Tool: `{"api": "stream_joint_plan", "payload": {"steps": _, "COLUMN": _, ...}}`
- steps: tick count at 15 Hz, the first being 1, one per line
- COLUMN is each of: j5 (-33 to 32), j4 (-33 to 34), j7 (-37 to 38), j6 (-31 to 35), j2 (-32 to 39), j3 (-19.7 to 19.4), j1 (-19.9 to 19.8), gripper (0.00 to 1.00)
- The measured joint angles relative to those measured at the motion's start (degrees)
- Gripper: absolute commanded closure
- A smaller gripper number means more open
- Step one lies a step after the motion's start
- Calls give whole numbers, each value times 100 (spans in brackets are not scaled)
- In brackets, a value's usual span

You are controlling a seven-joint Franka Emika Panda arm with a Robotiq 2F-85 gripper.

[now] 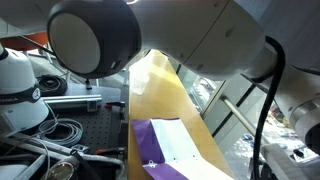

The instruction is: Close the purple file holder

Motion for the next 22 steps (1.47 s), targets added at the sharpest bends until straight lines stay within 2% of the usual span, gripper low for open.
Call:
{"api": "stream_joint_plan", "payload": {"steps": 3, "j5": -189, "j4": 2, "j7": -104, "j6": 11, "j2": -108, "j3": -184, "j1": -6, "gripper": 100}}
{"api": "stream_joint_plan", "payload": {"steps": 8, "j5": -382, "j4": 2, "j7": -235, "j6": 110, "j2": -150, "j3": -241, "j1": 186, "gripper": 100}}
{"api": "stream_joint_plan", "payload": {"steps": 17, "j5": -1321, "j4": -57, "j7": -605, "j6": 845, "j2": -397, "j3": -369, "j1": 1216, "gripper": 100}}
{"api": "stream_joint_plan", "payload": {"steps": 22, "j5": -1595, "j4": -446, "j7": -648, "j6": 1209, "j2": -697, "j3": -411, "j1": 1604, "gripper": 100}}
